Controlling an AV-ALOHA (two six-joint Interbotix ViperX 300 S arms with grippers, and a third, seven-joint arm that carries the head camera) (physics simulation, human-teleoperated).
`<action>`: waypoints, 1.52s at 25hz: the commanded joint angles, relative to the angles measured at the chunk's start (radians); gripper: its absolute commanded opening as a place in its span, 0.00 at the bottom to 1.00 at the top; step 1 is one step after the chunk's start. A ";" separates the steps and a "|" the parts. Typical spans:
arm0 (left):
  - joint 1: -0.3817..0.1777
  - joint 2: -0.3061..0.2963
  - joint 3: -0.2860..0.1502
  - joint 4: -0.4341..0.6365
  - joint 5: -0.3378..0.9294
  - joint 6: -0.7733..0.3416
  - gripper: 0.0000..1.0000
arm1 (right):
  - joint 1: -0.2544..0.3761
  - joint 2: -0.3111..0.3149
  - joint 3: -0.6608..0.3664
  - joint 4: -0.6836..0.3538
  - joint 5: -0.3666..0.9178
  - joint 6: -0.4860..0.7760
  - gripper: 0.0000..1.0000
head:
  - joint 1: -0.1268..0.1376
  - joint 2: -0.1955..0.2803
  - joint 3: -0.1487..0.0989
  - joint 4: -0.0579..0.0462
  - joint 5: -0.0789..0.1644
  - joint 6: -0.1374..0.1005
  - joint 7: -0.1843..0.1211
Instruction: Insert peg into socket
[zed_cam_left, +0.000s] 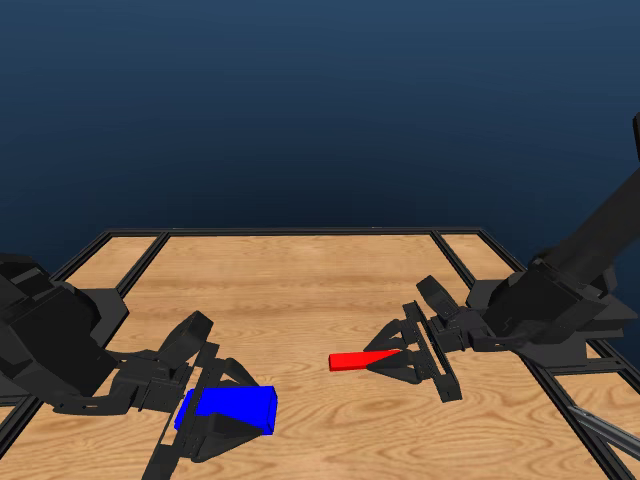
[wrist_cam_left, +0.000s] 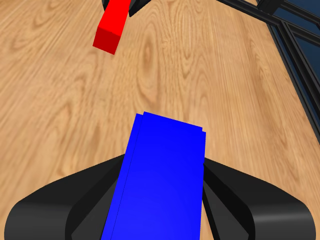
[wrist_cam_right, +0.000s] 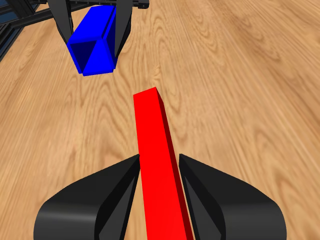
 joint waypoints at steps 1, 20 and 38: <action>0.010 -0.085 -0.004 0.010 0.023 0.062 0.00 | -0.029 -0.108 -0.072 -0.002 0.097 -0.128 0.00 | 0.030 -0.008 -0.012 0.010 -0.004 0.010 -0.003; 0.131 -0.169 -0.064 0.097 0.155 0.226 0.00 | -0.105 -0.065 -0.315 -0.119 0.342 -0.179 0.00 | 0.101 0.024 -0.020 0.033 0.006 0.027 -0.037; 0.119 -0.128 -0.109 0.150 0.219 0.149 0.00 | -0.140 0.018 -0.480 -0.279 0.570 0.018 1.00 | 0.102 -0.001 -0.010 0.035 0.013 0.033 -0.035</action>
